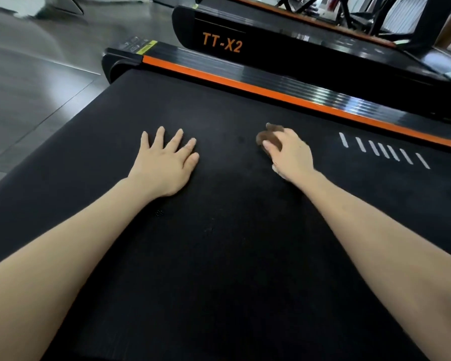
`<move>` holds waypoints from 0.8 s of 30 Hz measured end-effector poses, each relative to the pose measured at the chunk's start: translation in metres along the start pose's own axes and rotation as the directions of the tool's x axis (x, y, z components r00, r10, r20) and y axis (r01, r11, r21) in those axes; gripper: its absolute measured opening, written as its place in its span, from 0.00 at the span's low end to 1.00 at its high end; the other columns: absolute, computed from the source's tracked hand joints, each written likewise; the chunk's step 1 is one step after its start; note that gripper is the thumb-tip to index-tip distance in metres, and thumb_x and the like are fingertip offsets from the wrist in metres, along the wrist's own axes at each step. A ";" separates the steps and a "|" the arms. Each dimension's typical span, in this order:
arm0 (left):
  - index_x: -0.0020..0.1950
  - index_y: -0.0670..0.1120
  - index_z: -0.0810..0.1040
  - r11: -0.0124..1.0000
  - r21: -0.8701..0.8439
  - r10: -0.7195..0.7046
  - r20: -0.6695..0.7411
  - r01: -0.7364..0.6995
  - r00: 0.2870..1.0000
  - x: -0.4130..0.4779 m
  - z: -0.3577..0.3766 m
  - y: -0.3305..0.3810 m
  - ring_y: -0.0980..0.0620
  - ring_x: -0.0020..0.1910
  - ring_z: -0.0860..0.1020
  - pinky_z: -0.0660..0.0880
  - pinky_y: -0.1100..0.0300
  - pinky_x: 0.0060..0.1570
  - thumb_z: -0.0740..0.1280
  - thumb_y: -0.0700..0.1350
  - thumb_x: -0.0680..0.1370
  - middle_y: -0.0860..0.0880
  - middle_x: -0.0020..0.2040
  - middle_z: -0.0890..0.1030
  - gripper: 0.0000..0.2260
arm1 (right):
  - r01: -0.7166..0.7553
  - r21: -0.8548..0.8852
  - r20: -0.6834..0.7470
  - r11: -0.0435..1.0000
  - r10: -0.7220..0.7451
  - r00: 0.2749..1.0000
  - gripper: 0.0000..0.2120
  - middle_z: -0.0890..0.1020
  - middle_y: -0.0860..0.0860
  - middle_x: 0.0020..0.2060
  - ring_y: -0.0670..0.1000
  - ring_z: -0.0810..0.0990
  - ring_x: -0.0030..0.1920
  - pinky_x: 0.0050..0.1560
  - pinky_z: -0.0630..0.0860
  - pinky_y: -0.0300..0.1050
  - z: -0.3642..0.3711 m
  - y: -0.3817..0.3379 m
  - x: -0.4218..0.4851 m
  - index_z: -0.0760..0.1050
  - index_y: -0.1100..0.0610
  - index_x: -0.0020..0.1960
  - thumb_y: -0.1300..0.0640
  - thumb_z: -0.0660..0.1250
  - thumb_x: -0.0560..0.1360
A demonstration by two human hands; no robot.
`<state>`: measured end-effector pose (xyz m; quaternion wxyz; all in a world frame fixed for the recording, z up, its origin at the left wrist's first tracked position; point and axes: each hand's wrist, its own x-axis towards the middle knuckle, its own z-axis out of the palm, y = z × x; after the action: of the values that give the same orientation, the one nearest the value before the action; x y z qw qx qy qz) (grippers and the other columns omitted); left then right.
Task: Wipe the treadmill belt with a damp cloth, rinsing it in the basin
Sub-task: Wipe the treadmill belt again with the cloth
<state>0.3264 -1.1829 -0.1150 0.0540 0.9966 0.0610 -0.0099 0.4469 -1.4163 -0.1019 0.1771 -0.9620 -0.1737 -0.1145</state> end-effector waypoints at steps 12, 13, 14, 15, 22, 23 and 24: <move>0.78 0.54 0.45 0.998 0.065 0.021 -0.048 -0.018 0.999 -0.002 0.004 -0.001 0.42 0.76 0.43 0.42 0.43 0.73 0.38 0.56 0.81 0.50 0.78 0.46 0.24 | 0.546 0.283 0.168 0.789 -0.601 0.781 0.18 0.74 0.52 0.65 0.54 0.67 0.70 0.71 0.60 0.47 -0.013 -0.048 -0.110 0.77 0.50 0.62 0.46 0.61 0.76; 0.78 0.54 0.45 0.998 0.067 0.023 -0.043 -0.020 0.999 -0.002 0.004 -0.001 0.43 0.76 0.43 0.42 0.43 0.73 0.38 0.56 0.81 0.50 0.78 0.46 0.24 | 0.535 0.246 0.149 0.808 -0.577 0.803 0.18 0.75 0.53 0.65 0.56 0.68 0.70 0.72 0.58 0.48 -0.009 -0.045 -0.093 0.77 0.51 0.62 0.46 0.61 0.76; 0.78 0.54 0.45 0.998 0.058 0.024 -0.037 -0.021 0.999 -0.002 0.003 -0.001 0.43 0.77 0.43 0.41 0.44 0.73 0.38 0.56 0.81 0.50 0.78 0.46 0.24 | 0.488 0.207 0.126 0.848 -0.518 0.846 0.18 0.74 0.53 0.66 0.58 0.68 0.69 0.72 0.56 0.50 -0.004 -0.043 -0.074 0.77 0.52 0.62 0.46 0.61 0.76; 0.78 0.54 0.45 0.999 0.041 0.023 -0.029 -0.022 0.999 -0.003 0.002 -0.001 0.44 0.77 0.42 0.40 0.45 0.73 0.38 0.55 0.81 0.50 0.78 0.45 0.24 | 0.414 0.171 0.105 0.894 -0.434 0.895 0.17 0.73 0.52 0.67 0.59 0.67 0.70 0.72 0.54 0.50 0.003 -0.040 -0.052 0.77 0.51 0.62 0.47 0.61 0.77; 0.78 0.54 0.45 0.999 0.032 -0.001 0.013 0.000 1.000 0.000 -0.005 0.002 0.45 0.77 0.43 0.41 0.47 0.74 0.38 0.55 0.81 0.51 0.78 0.46 0.24 | 0.131 0.052 0.021 0.990 -0.132 0.991 0.16 0.70 0.54 0.68 0.59 0.63 0.71 0.73 0.52 0.56 0.035 -0.046 0.025 0.76 0.54 0.64 0.51 0.61 0.79; 0.78 0.54 0.45 0.999 0.052 0.008 0.019 -0.009 1.000 0.001 -0.006 0.002 0.44 0.77 0.43 0.41 0.47 0.74 0.38 0.55 0.81 0.50 0.78 0.46 0.24 | 0.201 0.090 0.031 0.975 -0.205 0.978 0.16 0.71 0.55 0.68 0.59 0.63 0.71 0.73 0.53 0.57 0.030 -0.048 0.006 0.76 0.54 0.64 0.51 0.62 0.78; 0.78 0.53 0.44 0.996 0.081 0.020 0.022 -0.022 1.000 0.003 -0.007 0.002 0.44 0.77 0.43 0.42 0.47 0.74 0.38 0.56 0.81 0.50 0.78 0.45 0.24 | 0.277 0.134 0.049 0.951 -0.286 0.957 0.16 0.72 0.55 0.67 0.58 0.63 0.72 0.73 0.55 0.58 0.023 -0.050 -0.019 0.76 0.53 0.63 0.51 0.63 0.77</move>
<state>0.3294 -1.1835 -0.1083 0.0140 0.9984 0.0495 -0.0221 0.4146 -1.3698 -0.1128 0.2131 -0.9176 -0.3219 -0.0947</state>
